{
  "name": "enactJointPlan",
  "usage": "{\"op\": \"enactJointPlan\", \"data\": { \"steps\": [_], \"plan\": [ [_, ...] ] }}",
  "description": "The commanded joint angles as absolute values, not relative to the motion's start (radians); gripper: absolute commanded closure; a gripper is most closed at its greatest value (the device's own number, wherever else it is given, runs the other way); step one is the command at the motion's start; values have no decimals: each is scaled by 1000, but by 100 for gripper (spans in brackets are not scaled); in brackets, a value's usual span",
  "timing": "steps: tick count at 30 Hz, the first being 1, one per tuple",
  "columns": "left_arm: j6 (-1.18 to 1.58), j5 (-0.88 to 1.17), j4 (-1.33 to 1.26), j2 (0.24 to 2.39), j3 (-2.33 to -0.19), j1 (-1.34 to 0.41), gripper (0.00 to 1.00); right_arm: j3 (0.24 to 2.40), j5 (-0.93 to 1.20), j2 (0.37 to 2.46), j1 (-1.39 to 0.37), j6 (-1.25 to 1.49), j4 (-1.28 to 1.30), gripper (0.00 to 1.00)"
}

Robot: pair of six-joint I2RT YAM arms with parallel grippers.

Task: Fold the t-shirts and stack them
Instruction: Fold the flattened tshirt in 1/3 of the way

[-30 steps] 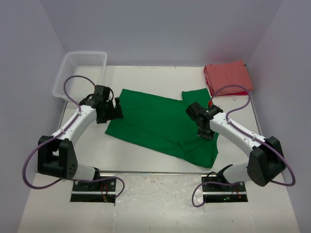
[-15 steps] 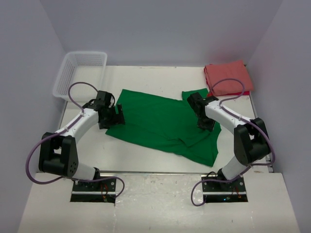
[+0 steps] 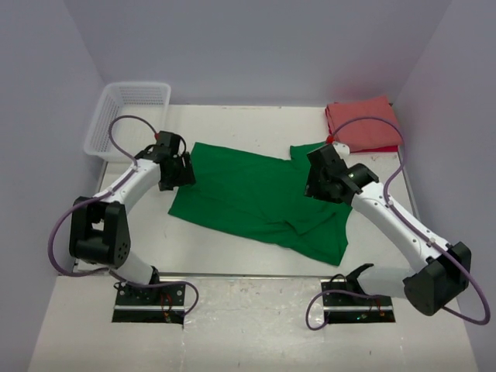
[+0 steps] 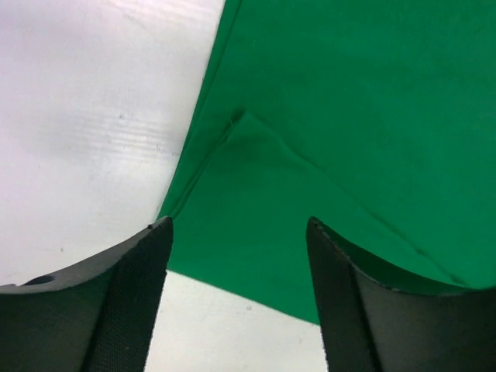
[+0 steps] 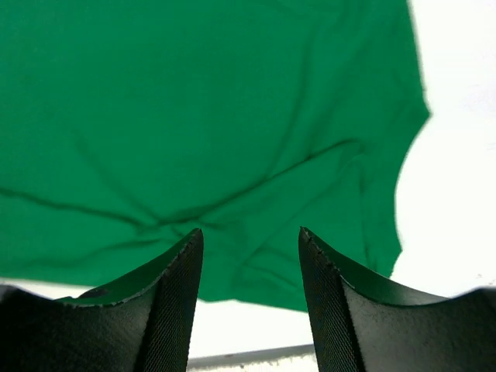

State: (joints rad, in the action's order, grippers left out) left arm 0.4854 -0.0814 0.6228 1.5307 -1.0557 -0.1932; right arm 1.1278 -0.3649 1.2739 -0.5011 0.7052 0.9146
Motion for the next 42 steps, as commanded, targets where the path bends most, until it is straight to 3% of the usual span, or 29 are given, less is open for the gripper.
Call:
{"op": "enactJointPlan", "data": {
  "steps": [1, 6, 34, 36, 39, 42],
  "plan": [
    [472, -117, 629, 1598, -1134, -196, 31, 1108, -331, 1276, -549, 663, 899, 47],
    [485, -129, 655, 1706, -1213, -196, 59, 1062, -321, 1260, -591, 673, 882, 48],
    [485, -155, 673, 1914, -1328, -199, 64, 954, -302, 1213, -592, 696, 836, 46],
    [485, -156, 673, 1917, -1327, -198, 66, 948, -298, 1213, -591, 693, 828, 46],
    [488, -155, 670, 1917, -1327, -198, 79, 936, -295, 1216, -592, 698, 821, 46],
    [491, -155, 666, 1916, -1325, -199, 81, 920, -290, 1218, -591, 703, 812, 46]
  ]
}}
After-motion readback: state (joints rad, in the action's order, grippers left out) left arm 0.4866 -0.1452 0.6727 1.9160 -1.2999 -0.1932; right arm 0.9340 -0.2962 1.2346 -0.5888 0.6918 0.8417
